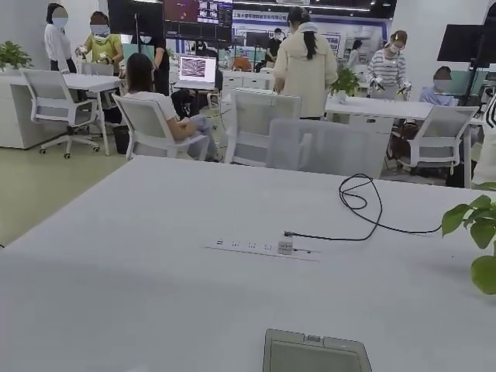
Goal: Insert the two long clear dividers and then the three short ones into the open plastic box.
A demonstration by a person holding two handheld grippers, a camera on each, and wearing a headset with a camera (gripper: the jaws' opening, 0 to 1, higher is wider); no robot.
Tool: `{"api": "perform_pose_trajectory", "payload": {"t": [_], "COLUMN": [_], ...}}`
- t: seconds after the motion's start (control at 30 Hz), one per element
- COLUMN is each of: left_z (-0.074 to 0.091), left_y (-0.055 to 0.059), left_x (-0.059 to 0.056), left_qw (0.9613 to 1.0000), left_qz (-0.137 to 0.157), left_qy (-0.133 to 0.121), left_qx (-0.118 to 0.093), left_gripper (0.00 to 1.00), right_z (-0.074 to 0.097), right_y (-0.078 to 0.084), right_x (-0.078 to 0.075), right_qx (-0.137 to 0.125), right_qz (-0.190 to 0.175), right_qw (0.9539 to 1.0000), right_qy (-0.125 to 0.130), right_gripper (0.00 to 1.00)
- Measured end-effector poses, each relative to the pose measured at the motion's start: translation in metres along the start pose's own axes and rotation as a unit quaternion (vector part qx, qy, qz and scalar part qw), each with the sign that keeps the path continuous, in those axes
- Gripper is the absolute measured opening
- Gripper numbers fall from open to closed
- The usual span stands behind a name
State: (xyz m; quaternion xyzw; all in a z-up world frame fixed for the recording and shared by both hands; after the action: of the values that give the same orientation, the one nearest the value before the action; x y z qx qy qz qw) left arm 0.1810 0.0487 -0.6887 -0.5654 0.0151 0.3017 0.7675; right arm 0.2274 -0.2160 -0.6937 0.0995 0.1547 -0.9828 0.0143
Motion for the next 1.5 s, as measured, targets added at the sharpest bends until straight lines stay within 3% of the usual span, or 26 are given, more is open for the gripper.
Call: {"api": "perform_pose_trajectory", "payload": {"t": [0.13, 0.37, 0.5, 0.6, 0.7, 0.8, 0.9, 1.03, 1.33, 1.5], "left_z": [-0.011, -0.030, -0.039, -0.045, -0.050, -0.054, -0.057, -0.060, -0.067, -0.067], "left_y": [-0.013, -0.032, -0.037, -0.037, -0.037, -0.036, -0.035, -0.038, -0.041, -0.040], "left_x": [-0.006, -0.019, -0.022, -0.022, -0.024, -0.026, -0.027, -0.029, -0.038, -0.040], "left_qw": [0.9998, 0.9971, 0.9942, 0.9919, 0.9879, 0.9811, 0.9782, 0.9704, 0.9604, 0.9608], "left_qz": [0.010, 0.062, 0.095, 0.119, 0.146, 0.185, 0.198, 0.230, 0.260, 0.257], "left_qy": [0.010, 0.036, 0.043, 0.043, 0.049, 0.057, 0.063, 0.071, 0.095, 0.101], "left_qx": [-0.010, -0.028, -0.029, -0.018, -0.016, -0.009, -0.012, -0.023, -0.027, -0.024], "left_gripper": [0.88, 0.79, 0.69, 0.63, 0.56, 0.46, 0.34, 0.29, 0.13, 0.04], "right_z": [0.009, 0.022, 0.029, 0.034, 0.037, 0.041, 0.043, 0.045, 0.043, 0.041], "right_y": [-0.025, -0.059, -0.073, -0.085, -0.095, -0.105, -0.111, -0.117, -0.126, -0.126], "right_x": [0.004, 0.010, 0.012, 0.015, 0.018, 0.020, 0.020, 0.021, 0.023, 0.024], "right_qx": [-0.024, -0.045, -0.053, -0.060, -0.065, -0.070, -0.075, -0.074, -0.068, -0.063], "right_qz": [-0.011, -0.001, 0.001, 0.002, 0.009, 0.017, 0.019, 0.029, 0.050, 0.054], "right_qw": [0.9996, 0.9987, 0.9981, 0.9977, 0.9973, 0.9967, 0.9963, 0.9961, 0.9956, 0.9957], "right_qy": [0.010, 0.023, 0.030, 0.033, 0.035, 0.037, 0.037, 0.039, 0.041, 0.041], "right_gripper": [0.33, 0.33, 0.33, 0.33, 0.33, 0.33, 0.33, 0.33, 0.33, 0.33]}}
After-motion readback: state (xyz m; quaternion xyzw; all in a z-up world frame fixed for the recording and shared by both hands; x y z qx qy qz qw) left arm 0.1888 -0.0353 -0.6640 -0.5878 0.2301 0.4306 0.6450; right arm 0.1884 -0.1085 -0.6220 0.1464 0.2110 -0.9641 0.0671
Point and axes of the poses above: the centre of the closed fingertips' face, and the gripper's own axes: z roughly backward along the fingers, x roughly to its left, y roughly out of its underside, the point moved 6 cm from there along z, roughly backward along the fingers, and after that the axes turned 4 degrees about x, right-handed, at the moved point
